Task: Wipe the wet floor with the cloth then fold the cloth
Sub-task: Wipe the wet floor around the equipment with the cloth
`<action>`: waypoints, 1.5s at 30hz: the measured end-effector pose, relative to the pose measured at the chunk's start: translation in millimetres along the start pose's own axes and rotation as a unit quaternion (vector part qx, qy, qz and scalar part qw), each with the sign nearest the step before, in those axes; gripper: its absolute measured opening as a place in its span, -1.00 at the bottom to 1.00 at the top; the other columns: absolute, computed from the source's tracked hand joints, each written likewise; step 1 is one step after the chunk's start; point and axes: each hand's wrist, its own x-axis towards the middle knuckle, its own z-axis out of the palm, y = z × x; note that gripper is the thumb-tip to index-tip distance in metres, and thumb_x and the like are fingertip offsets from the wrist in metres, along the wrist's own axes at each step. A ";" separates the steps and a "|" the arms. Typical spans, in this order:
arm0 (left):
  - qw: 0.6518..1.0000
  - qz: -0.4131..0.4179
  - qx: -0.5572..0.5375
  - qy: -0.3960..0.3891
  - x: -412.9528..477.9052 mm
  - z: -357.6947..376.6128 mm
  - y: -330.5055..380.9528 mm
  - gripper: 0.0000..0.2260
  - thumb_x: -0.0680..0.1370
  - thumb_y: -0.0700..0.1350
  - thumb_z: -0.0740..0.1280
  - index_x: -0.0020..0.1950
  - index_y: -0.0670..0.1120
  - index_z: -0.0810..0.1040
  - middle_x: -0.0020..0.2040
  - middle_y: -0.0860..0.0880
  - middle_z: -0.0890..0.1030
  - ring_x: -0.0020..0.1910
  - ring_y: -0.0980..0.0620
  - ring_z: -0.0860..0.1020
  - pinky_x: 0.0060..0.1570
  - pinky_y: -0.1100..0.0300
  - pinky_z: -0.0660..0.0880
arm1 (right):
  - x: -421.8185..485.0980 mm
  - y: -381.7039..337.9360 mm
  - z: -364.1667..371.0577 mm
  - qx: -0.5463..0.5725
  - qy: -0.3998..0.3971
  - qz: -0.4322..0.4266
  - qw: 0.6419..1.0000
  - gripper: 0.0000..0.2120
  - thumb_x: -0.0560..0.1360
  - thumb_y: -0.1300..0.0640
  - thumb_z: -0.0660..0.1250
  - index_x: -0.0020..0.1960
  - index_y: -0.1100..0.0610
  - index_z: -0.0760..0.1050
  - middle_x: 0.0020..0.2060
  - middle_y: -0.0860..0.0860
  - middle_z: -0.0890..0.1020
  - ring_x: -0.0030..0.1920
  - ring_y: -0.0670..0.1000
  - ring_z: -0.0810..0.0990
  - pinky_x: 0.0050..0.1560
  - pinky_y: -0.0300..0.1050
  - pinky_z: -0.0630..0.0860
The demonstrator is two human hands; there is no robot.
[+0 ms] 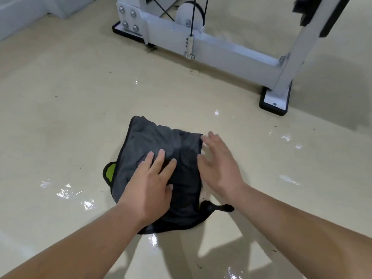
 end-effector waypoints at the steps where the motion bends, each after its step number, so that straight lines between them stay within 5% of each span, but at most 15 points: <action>1: 0.999 -0.022 0.029 -0.030 3.9 5.3 7.4 -0.40 0.72 0.13 0.10 0.72 0.07 -0.02 0.72 -0.14 -0.07 0.67 -0.30 -0.08 0.63 -0.17 0.03 | 5.2 10.2 -15.6 -0.026 0.018 0.022 0.999 -0.51 0.62 0.06 0.25 0.54 0.04 0.32 0.58 -0.05 0.26 0.60 -0.10 0.09 0.56 -0.21 0.04; 4: 0.996 -0.061 0.059 -0.036 19.2 18.6 25.6 -0.42 0.71 0.22 -0.05 0.70 0.20 -0.18 0.70 -0.14 -0.23 0.65 -0.37 -0.21 0.59 -0.34 -0.09 | 21.5 37.2 -45.7 -0.075 0.011 0.050 0.996 -0.51 0.58 0.08 0.27 0.50 0.09 0.36 0.50 -0.03 0.37 0.56 -0.05 0.21 0.47 -0.26 0.11; 7: 0.994 -0.084 0.021 -0.073 41.9 18.0 25.6 -0.43 0.70 0.27 -0.10 0.63 0.32 -0.34 0.66 -0.05 -0.43 0.62 -0.29 -0.41 0.57 -0.33 -0.27 | 34.5 51.6 -54.7 -0.112 -0.013 0.029 0.993 -0.46 0.49 0.04 0.33 0.45 0.11 0.38 0.35 -0.01 0.42 0.48 0.04 0.29 0.47 -0.06 0.29; 12: 0.990 -0.111 -0.020 -0.083 75.1 7.4 15.7 -0.43 0.67 0.33 -0.11 0.57 0.40 -0.40 0.61 0.04 -0.52 0.57 -0.18 -0.54 0.54 -0.28 -0.41 | 67.7 48.6 -66.8 -0.197 -0.140 0.056 0.969 0.13 0.23 -0.31 0.53 0.62 -0.06 0.02 0.63 0.00 -0.08 0.62 0.05 -0.19 0.58 0.09 0.10; 18: 0.978 -0.103 -0.025 -0.182 88.2 -13.7 13.4 -0.38 0.69 0.32 -0.07 0.54 0.39 -0.48 0.55 0.03 -0.61 0.51 -0.18 -0.60 0.53 -0.27 -0.43 | 104.4 25.0 -59.9 -0.343 -0.224 0.115 0.905 0.49 -0.01 -0.27 0.69 0.60 -0.16 -0.26 0.61 0.11 -0.26 0.59 0.34 -0.20 0.41 0.36 0.33; 22: 0.943 -0.126 -0.055 -0.304 99.7 -54.4 14.4 -0.23 0.68 0.19 0.22 0.60 0.39 -0.35 0.58 0.08 -0.54 0.59 -0.15 -0.49 0.61 -0.19 -0.30 | 114.8 15.3 -50.5 -0.361 -0.248 0.145 0.887 0.56 -0.03 -0.17 0.74 0.60 -0.08 -0.30 0.59 0.20 -0.27 0.57 0.41 -0.17 0.34 0.42 0.37; 26: 0.942 -0.110 -0.037 -0.316 96.1 -113.3 32.8 -0.40 0.73 0.06 0.17 0.72 0.11 -0.03 0.72 0.02 -0.23 0.70 -0.12 -0.13 0.61 -0.02 -0.06 | 115.7 10.1 -58.8 -0.344 -0.253 0.152 0.892 0.59 -0.05 -0.13 0.76 0.60 -0.07 -0.32 0.59 0.23 -0.26 0.56 0.41 -0.19 0.32 0.51 0.32; 35: 0.934 -0.078 0.031 -0.348 63.8 -178.8 37.3 -0.43 0.74 0.04 0.15 0.71 0.16 -0.01 0.71 0.13 -0.21 0.69 -0.11 0.02 0.58 -0.07 0.24 | 116.2 -16.0 -60.8 -0.330 -0.290 0.177 0.881 0.59 0.03 -0.02 0.77 0.59 -0.01 -0.41 0.54 0.29 -0.39 0.55 0.45 -0.29 0.36 0.60 0.17; 39: 0.935 -0.062 0.068 -0.342 72.9 -172.1 20.7 -0.43 0.72 0.09 0.16 0.71 0.11 0.03 0.70 -0.04 0.04 0.64 -0.19 0.17 0.51 -0.12 0.33 | 118.1 -15.5 -61.0 -0.333 -0.299 0.177 0.876 0.59 0.04 -0.04 0.76 0.59 -0.01 -0.42 0.54 0.30 -0.41 0.54 0.45 -0.30 0.35 0.60 0.18; 45: 0.936 -0.034 0.066 -0.345 97.8 -94.4 11.4 -0.28 0.69 0.31 0.07 0.66 0.22 -0.34 0.66 -0.18 -0.40 0.64 -0.33 -0.31 0.63 -0.25 -0.13 | 120.3 -7.6 -56.0 -0.356 -0.290 0.173 0.871 0.54 0.04 -0.07 0.75 0.58 -0.06 -0.37 0.54 0.26 -0.38 0.55 0.42 -0.26 0.35 0.50 0.30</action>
